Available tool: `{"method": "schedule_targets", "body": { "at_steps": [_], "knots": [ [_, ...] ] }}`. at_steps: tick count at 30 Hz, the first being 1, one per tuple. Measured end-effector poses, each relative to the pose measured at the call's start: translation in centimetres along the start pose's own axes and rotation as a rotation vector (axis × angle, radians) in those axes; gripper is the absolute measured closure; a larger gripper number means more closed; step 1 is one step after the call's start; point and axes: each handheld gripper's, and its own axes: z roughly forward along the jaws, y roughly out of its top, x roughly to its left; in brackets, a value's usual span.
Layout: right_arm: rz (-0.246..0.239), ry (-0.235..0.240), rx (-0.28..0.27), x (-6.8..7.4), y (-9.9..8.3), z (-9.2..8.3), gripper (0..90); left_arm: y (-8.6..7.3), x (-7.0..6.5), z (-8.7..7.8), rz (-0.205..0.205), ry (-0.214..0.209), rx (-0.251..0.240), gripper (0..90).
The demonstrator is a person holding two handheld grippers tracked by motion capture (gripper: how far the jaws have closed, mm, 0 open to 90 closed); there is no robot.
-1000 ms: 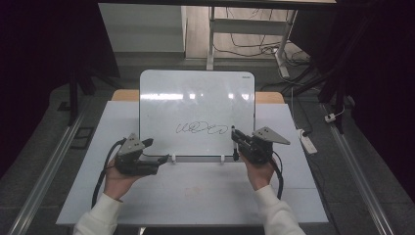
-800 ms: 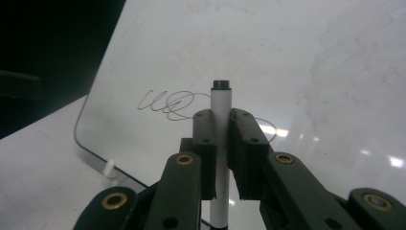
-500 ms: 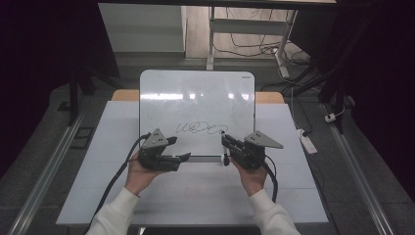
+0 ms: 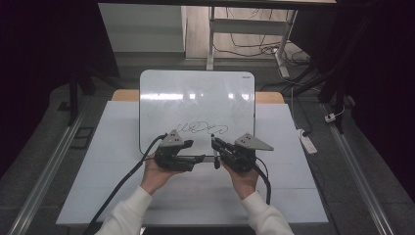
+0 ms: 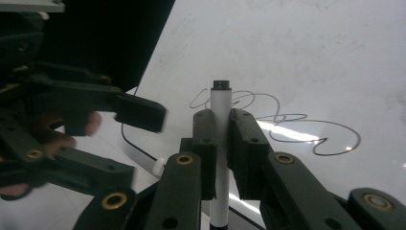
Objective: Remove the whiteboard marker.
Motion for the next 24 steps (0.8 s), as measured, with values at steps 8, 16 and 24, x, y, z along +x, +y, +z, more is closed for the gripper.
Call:
{"method": "schedule_targets", "body": {
  "at_steps": [8,16,24],
  "knots": [
    [0.002,0.018,-0.010,1.2,-0.2,0.5,80.7,0.3,-0.5,1.4,0.004,-0.039,-0.016,41.2],
    [0.002,0.027,-0.023,1.9,-0.3,0.6,80.7,0.2,-0.5,1.9,0.018,-0.087,-0.009,61.7],
    [-0.011,0.030,-0.030,2.3,-0.2,0.5,80.6,0.2,-0.2,1.9,0.019,-0.092,0.008,79.4]
  ]
}}
